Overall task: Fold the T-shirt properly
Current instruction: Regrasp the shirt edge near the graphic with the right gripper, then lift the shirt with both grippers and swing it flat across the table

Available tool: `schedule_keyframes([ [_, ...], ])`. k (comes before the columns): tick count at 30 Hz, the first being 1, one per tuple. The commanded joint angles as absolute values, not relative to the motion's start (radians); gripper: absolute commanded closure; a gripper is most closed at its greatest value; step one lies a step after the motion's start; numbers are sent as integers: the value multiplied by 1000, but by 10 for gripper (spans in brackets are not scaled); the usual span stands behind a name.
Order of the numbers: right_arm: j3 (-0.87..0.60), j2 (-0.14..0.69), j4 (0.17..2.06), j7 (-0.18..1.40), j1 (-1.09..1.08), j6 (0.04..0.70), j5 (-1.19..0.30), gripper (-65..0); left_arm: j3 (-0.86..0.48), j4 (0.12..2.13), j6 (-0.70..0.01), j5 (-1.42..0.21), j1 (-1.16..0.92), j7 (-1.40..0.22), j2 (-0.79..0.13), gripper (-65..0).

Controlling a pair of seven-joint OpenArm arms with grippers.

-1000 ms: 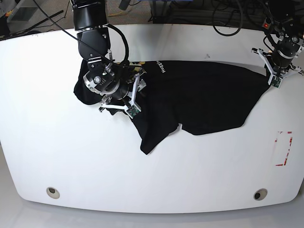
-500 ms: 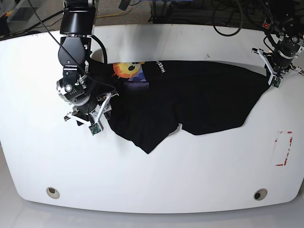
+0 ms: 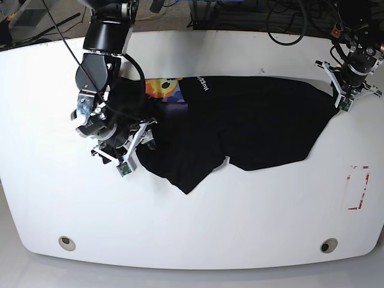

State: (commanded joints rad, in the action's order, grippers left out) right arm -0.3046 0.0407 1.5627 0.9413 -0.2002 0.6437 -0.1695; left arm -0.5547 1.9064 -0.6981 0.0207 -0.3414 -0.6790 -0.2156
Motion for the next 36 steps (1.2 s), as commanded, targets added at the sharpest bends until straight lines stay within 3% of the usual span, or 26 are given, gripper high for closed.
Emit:
schedule_keyframes([
  [1, -328, 47, 1534, 941, -217, 644, -199, -549, -555, 1906, -698, 21, -332, -679, -217, 0],
  [11, -369, 142, 1291, 998, -291, 639, -498, -539, -556, 1906, -698, 21, -323, -679, -220, 0],
  [20, -255, 133, 1244, 990, -303, 636, -530, -528, -530, 1905, -698, 22, -323, -679, -220, 0],
  [23, -252, 114, 1244, 964, -303, 636, -529, -442, -529, 1905, -698, 22, -323, -679, -220, 0],
  [30, -252, 108, 1242, 931, -315, 642, -426, -71, -529, 1905, -698, 22, -323, -679, -220, 0],
  [32, -252, 108, 1244, 931, -314, 645, -407, -25, -530, 1905, -698, 22, -323, -679, -220, 0],
  [36, -255, 114, 1291, 954, -285, 648, -406, 0, -530, 1905, -698, 22, -321, -679, -220, 0],
])
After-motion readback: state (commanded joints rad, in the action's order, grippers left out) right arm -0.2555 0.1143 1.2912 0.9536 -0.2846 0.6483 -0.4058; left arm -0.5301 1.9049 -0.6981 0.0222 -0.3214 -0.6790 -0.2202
